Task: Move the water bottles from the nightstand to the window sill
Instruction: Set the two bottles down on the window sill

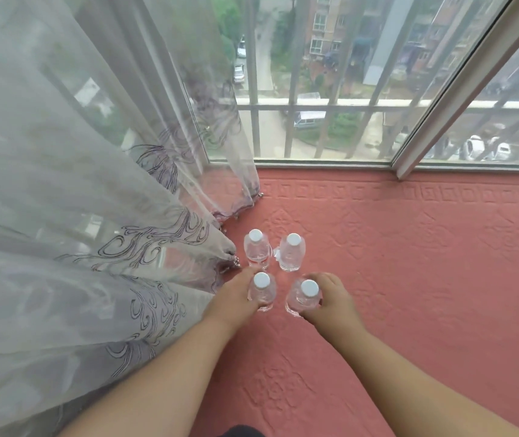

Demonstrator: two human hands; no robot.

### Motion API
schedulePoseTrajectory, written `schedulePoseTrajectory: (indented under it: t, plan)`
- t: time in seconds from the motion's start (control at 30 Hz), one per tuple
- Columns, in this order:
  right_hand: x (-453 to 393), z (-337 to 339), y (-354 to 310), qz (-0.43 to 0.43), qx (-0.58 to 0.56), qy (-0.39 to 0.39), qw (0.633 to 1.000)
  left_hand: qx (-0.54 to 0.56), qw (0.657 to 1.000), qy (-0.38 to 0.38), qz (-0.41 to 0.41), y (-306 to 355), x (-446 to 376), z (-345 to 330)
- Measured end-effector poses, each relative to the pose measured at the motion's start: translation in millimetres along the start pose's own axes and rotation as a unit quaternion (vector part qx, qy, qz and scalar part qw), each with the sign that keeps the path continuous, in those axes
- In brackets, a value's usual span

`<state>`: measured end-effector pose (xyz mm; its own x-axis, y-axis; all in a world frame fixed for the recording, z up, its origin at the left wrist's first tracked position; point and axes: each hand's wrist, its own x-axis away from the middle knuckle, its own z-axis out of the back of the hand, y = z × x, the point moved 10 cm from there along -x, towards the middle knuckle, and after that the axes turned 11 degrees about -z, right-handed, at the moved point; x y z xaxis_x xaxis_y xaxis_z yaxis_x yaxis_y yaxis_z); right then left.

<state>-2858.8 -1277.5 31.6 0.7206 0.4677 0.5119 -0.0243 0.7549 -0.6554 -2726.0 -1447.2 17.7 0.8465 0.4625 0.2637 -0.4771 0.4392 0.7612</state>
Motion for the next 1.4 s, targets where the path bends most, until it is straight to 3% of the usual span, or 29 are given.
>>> schedulePoseTrajectory:
  t: [0.5,0.9,1.1,1.3,1.4]
  plan:
    - [-42,-41,-9,0.045,0.012,-0.022,0.999,0.015,0.999,0.043,-0.011,-31,-19,-10]
    - [-44,-53,0,0.007,0.060,-0.012,0.998,-0.004,0.998,0.056,-0.007,-34,-19,-13]
    - [-36,-43,-2,-0.046,0.158,-0.062,0.984,0.010,0.998,0.061,0.034,-22,-9,-6]
    - [-1,1,-32,-0.055,0.150,-0.012,0.987,0.002,0.991,0.115,0.071,14,25,27]
    - [27,25,-54,-0.040,0.135,-0.031,0.990,-0.004,0.992,0.086,0.089,48,45,42]
